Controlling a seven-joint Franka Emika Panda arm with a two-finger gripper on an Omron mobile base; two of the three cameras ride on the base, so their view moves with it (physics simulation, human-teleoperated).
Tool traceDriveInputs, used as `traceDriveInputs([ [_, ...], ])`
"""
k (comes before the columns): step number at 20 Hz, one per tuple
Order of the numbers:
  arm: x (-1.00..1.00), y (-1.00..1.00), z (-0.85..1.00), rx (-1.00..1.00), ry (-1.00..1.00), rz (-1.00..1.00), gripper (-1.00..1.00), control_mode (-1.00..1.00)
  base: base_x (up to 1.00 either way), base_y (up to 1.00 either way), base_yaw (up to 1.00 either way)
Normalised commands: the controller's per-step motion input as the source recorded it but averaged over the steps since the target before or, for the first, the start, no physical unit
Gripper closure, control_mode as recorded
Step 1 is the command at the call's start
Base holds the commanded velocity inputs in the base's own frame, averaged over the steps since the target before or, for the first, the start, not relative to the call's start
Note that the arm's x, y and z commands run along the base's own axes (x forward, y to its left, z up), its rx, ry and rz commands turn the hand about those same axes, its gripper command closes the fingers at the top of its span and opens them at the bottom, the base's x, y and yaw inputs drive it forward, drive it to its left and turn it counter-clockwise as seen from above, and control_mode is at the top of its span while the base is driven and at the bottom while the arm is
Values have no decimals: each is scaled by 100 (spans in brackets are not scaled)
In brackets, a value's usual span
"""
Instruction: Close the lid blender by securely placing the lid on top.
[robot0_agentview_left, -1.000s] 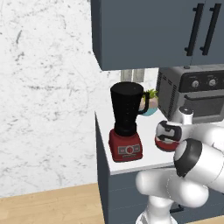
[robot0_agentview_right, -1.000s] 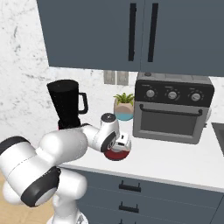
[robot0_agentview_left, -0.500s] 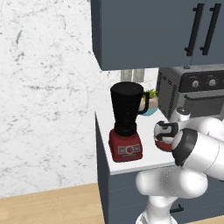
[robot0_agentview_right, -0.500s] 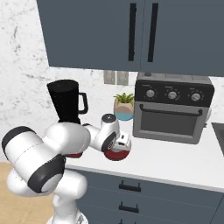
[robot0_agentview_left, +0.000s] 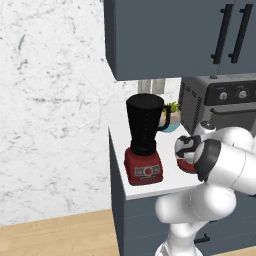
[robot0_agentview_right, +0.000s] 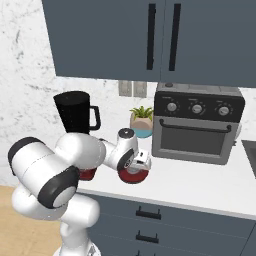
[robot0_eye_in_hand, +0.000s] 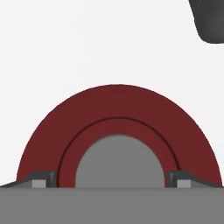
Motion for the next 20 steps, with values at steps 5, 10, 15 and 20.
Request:
traceDriveInputs([
  [5, 4, 0, -24, 0, 0, 0, 100, -100, 0, 0, 0],
  [10, 0, 0, -35, 0, 0, 0, 100, -100, 0, 0, 0],
  [15, 0, 0, -30, 0, 0, 0, 100, -100, 0, 0, 0],
  [20, 0, 0, -2, 0, 0, 0, 100, -100, 0, 0, 0],
])
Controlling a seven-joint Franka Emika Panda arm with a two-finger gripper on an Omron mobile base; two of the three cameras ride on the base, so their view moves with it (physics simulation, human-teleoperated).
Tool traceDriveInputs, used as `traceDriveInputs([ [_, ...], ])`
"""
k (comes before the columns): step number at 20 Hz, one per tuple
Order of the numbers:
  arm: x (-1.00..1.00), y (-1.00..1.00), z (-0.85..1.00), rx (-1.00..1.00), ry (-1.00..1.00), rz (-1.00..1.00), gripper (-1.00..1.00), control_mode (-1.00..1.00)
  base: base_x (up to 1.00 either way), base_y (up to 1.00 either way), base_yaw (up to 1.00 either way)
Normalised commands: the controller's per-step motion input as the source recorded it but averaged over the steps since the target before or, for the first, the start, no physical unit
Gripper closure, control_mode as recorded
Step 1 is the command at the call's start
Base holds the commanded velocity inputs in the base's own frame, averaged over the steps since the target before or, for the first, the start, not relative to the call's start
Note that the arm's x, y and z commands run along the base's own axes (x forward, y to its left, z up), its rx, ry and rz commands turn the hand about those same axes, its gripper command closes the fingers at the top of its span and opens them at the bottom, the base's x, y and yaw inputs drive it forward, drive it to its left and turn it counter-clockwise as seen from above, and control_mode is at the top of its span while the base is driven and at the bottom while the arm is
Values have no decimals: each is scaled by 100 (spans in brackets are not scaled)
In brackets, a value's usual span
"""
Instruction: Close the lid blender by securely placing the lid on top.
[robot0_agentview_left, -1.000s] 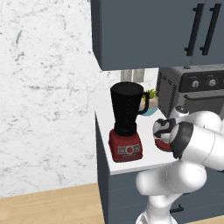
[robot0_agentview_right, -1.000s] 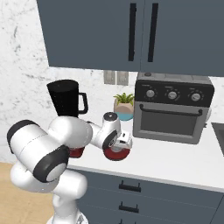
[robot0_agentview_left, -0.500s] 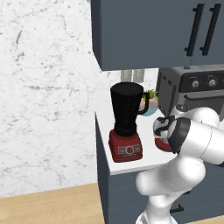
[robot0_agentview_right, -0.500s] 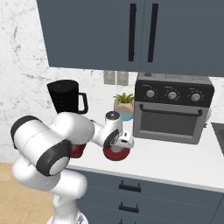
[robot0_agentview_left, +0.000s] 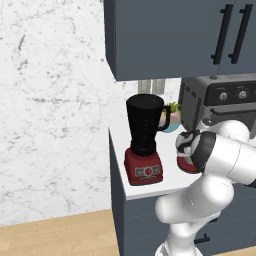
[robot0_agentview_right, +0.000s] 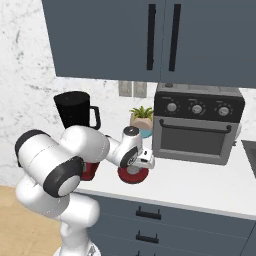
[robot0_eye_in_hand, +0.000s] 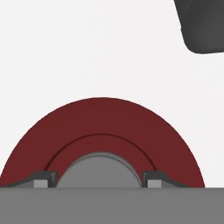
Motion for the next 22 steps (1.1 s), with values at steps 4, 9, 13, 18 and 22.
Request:
traceDriveInputs([
  [4, 0, 0, 0, 0, 0, 0, 100, -100, 0, 0, 0],
  [9, 0, 0, 0, 0, 0, 0, 100, -100, 0, 0, 0],
  [13, -7, 0, 13, 0, 0, 0, 100, -100, 0, 0, 0],
  [18, -25, 0, 62, 0, -4, 0, 100, -100, 0, 0, 0],
  [22, -31, 0, 89, 0, -6, 0, 100, -100, 0, 0, 0],
])
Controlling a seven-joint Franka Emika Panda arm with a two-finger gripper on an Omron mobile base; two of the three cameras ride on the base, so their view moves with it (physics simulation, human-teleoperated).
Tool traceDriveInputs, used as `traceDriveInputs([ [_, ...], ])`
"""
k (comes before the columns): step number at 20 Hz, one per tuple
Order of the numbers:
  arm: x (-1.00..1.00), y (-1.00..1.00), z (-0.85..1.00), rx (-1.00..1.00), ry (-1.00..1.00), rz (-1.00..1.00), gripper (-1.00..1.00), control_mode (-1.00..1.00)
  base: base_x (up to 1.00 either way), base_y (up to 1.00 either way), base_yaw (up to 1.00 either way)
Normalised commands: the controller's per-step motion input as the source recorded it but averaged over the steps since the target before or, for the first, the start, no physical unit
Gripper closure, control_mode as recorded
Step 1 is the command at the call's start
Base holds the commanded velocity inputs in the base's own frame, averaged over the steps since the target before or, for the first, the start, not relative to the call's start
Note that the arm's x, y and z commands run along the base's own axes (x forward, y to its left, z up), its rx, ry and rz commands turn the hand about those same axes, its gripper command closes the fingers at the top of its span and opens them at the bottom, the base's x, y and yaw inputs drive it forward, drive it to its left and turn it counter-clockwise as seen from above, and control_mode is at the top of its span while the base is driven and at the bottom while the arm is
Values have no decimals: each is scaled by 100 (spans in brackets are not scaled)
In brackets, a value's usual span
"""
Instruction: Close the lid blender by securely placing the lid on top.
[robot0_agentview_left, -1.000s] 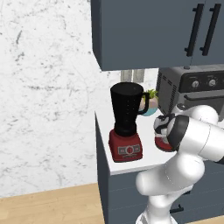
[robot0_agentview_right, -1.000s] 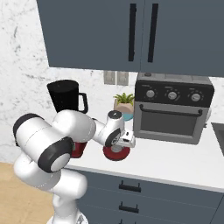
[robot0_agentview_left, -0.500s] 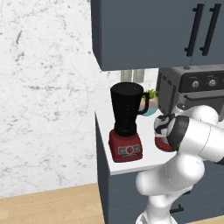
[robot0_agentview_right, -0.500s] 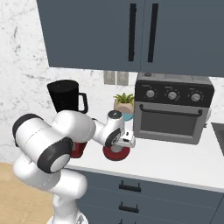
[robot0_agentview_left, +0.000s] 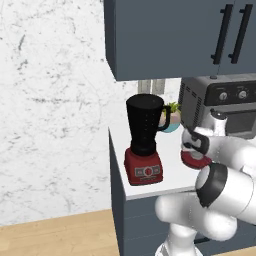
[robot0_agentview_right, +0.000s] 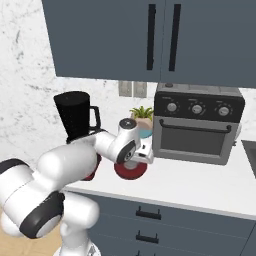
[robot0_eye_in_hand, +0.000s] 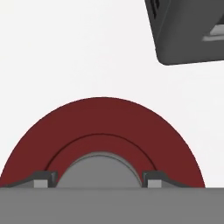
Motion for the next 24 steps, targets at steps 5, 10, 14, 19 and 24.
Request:
traceDriveInputs([
  [5, -39, 0, 98, 0, -11, 0, 100, -100, 0, 0, 0],
  [10, -45, 0, 91, 0, -11, 0, 100, -100, 0, 0, 0],
  [14, -45, 3, 84, 0, -8, 0, 100, -100, 0, 0, 0],
  [19, -34, 8, 79, -1, -11, 0, 100, -100, 0, 0, 0],
  [24, -20, 6, 94, 0, -4, 0, 100, -100, 0, 0, 0],
])
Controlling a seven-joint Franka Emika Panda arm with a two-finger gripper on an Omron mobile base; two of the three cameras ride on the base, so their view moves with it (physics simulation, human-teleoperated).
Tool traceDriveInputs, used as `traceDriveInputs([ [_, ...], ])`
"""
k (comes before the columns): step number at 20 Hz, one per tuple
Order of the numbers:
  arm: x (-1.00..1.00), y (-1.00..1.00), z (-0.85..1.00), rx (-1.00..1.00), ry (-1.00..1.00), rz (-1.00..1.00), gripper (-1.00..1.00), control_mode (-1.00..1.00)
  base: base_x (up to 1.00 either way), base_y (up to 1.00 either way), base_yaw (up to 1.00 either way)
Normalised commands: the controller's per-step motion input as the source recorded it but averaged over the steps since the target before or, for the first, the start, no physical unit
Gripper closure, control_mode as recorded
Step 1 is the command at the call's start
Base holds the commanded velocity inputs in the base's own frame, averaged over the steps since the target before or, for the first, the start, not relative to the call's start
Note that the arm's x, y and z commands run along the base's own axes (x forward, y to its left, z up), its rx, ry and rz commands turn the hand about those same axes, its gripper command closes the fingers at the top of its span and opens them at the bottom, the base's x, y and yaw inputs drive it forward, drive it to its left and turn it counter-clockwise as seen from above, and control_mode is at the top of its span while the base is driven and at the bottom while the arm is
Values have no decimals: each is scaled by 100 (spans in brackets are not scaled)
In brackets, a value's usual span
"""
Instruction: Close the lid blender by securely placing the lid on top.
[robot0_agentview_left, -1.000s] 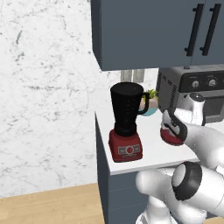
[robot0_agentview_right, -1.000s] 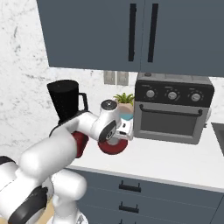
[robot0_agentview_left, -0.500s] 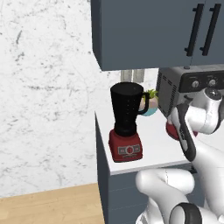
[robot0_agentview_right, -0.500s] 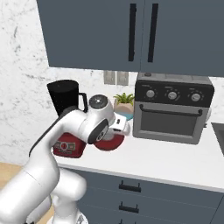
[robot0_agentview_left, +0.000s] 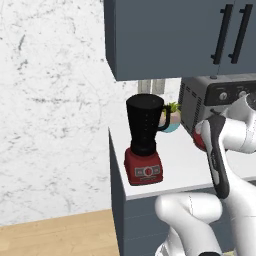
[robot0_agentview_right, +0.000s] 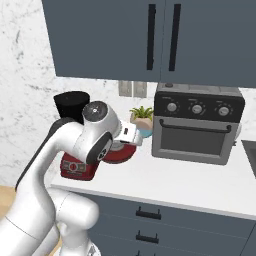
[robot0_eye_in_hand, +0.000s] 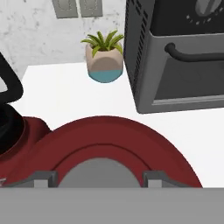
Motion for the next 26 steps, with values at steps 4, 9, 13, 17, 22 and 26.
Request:
traceDriveInputs([
  [4, -9, 20, 97, 0, 0, 2, 100, -100, 0, 0, 0],
  [9, -2, 34, 89, 0, 5, 1, 100, -100, 0, 0, 0],
  [13, 0, 41, 82, 0, 7, 0, 100, -100, 0, 0, 0],
  [17, 0, 49, 66, 0, 4, 0, 100, -100, 0, 0, 0],
  [22, 8, 59, 45, 0, 0, 0, 100, -100, 0, 0, 0],
  [26, 18, 54, 24, 0, 0, 0, 100, -100, 0, 0, 0],
])
